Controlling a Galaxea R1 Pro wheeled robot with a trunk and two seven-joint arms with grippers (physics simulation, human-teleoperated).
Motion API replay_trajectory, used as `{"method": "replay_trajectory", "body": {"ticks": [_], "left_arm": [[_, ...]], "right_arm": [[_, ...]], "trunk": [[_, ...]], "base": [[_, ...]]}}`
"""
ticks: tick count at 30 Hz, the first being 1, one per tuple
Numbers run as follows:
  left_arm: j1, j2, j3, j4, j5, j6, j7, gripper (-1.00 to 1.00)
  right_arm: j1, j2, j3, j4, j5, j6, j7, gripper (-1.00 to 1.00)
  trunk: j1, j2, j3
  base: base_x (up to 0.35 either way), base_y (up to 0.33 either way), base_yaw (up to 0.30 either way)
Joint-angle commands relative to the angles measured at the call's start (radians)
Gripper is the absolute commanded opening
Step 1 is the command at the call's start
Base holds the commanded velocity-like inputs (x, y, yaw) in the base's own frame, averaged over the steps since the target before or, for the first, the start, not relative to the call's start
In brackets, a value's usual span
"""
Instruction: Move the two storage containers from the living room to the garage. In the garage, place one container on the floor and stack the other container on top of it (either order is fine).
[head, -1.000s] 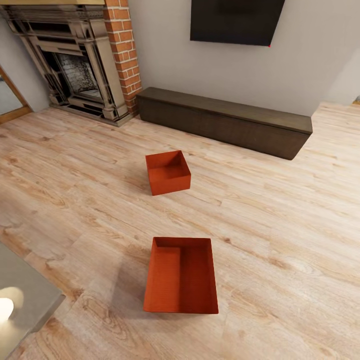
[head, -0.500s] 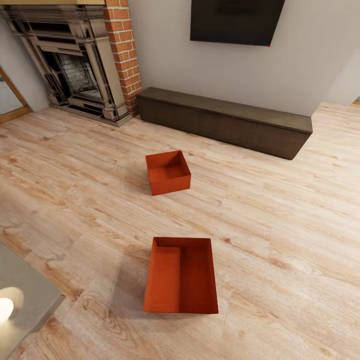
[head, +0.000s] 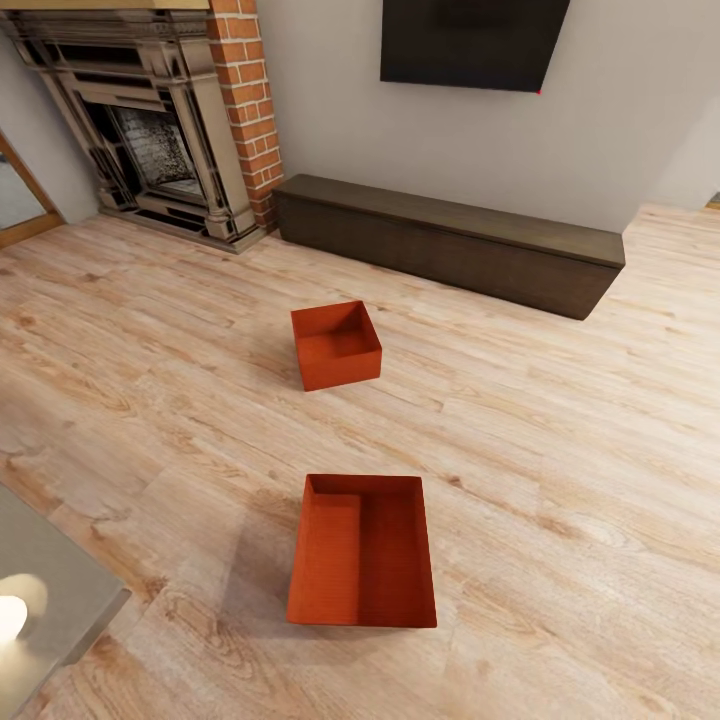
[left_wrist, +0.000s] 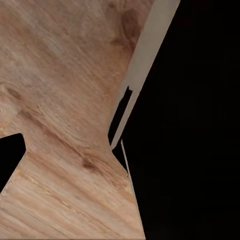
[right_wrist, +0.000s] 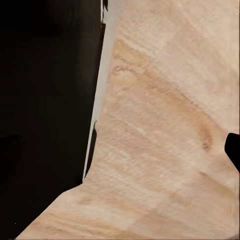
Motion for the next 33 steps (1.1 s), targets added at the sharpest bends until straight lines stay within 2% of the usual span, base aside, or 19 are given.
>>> {"method": "replay_trajectory", "body": {"ticks": [1,3,6,9,10,13,14,16,17,18,19,21,24,25,26,27,31,32,33], "left_arm": [[-0.001,0.011,0.001,-0.038,0.004,0.005,0.002,1.00],[-0.011,0.040,0.001,-0.091,0.005,0.023,0.010,1.00],[-0.060,0.065,0.001,-0.121,0.004,0.072,0.036,1.00],[-0.140,0.079,0.001,-0.134,0.004,0.125,0.075,1.00],[-0.187,0.083,0.001,-0.139,0.002,0.144,0.094,1.00],[-0.287,0.084,0.001,-0.152,-0.002,0.166,0.131,1.00],[-0.339,0.081,0.001,-0.160,-0.004,0.174,0.150,1.00],[-0.393,0.076,0.000,-0.168,-0.005,0.183,0.169,1.00],[-0.448,0.067,-0.001,-0.176,-0.004,0.198,0.186,1.00],[-0.475,0.060,-0.002,-0.178,-0.004,0.207,0.194,1.00],[-0.526,0.039,-0.004,-0.182,-0.005,0.226,0.206,1.00],[-0.570,0.009,-0.007,-0.184,-0.007,0.242,0.213,1.00],[-0.644,-0.080,-0.014,-0.188,-0.019,0.262,0.223,1.00],[-0.668,-0.132,-0.019,-0.189,-0.054,0.266,0.226,1.00],[-0.685,-0.194,-0.022,-0.185,-0.135,0.264,0.229,1.00],[-0.689,-0.216,-0.022,-0.181,-0.177,0.262,0.231,1.00],[-0.694,-0.248,-0.021,-0.172,-0.254,0.246,0.233,1.00],[-0.695,-0.253,-0.021,-0.165,-0.266,0.237,0.234,1.00],[-0.695,-0.254,-0.021,-0.159,-0.271,0.234,0.234,1.00]], "right_arm": [[-0.003,-0.002,0.001,-0.045,0.005,0.030,-0.024,1.00],[-0.028,-0.016,-0.020,-0.139,0.005,0.070,-0.062,1.00],[-0.093,-0.025,-0.048,-0.197,0.005,0.086,-0.097,1.00],[-0.185,-0.026,-0.069,-0.219,0.003,0.089,-0.116,1.00],[-0.238,-0.025,-0.074,-0.224,0.002,0.090,-0.121,1.00],[-0.345,-0.021,-0.084,-0.229,0.000,0.089,-0.127,1.00],[-0.395,-0.019,-0.089,-0.230,0.000,0.089,-0.128,1.00],[-0.441,-0.018,-0.093,-0.231,0.000,0.089,-0.129,1.00],[-0.480,-0.012,-0.095,-0.231,0.000,0.089,-0.129,1.00],[-0.497,-0.006,-0.096,-0.232,0.000,0.089,-0.129,1.00],[-0.525,0.013,-0.097,-0.233,0.001,0.089,-0.130,1.00],[-0.547,0.037,-0.097,-0.235,0.003,0.088,-0.130,1.00],[-0.573,0.097,-0.097,-0.247,0.006,0.087,-0.130,1.00],[-0.579,0.139,-0.097,-0.250,0.006,0.086,-0.130,1.00],[-0.583,0.191,-0.098,-0.252,0.007,0.086,-0.130,1.00],[-0.584,0.211,-0.098,-0.250,0.006,0.086,-0.130,1.00],[-0.584,0.247,-0.098,-0.231,0.002,0.082,-0.126,1.00],[-0.584,0.260,-0.098,-0.212,0.002,0.077,-0.124,1.00],[-0.584,0.260,-0.098,-0.199,0.002,0.074,-0.123,1.00]], "trunk": [[0.000,0.000,-0.001],[0.000,0.000,-0.001],[0.000,0.000,-0.001],[0.000,0.000,-0.001],[0.000,0.000,-0.001],[0.000,0.000,-0.001],[0.000,0.000,-0.001],[0.000,0.000,-0.001],[0.000,0.000,-0.001],[0.000,0.000,-0.001],[0.000,0.000,-0.001],[0.000,0.000,-0.001],[0.000,0.000,-0.001],[0.000,0.000,-0.001],[0.000,0.000,-0.001],[0.000,0.000,-0.001],[0.000,0.000,-0.001],[0.000,0.000,-0.001],[0.000,0.000,-0.001]], "base": [[0.000,0.000,0.000],[0.000,0.000,0.000],[0.000,0.000,0.000],[0.000,0.000,0.000],[0.000,0.000,0.000],[0.000,0.000,0.000],[0.000,0.000,0.000],[0.000,0.000,0.000],[0.000,0.000,0.000],[0.000,0.000,0.000],[0.000,0.000,0.000],[0.000,0.000,0.000],[0.000,0.000,0.000],[0.000,0.000,0.000],[0.000,0.000,0.000],[0.000,0.000,0.000],[0.000,0.000,0.000],[0.000,0.000,0.000],[0.000,0.000,0.000]]}}
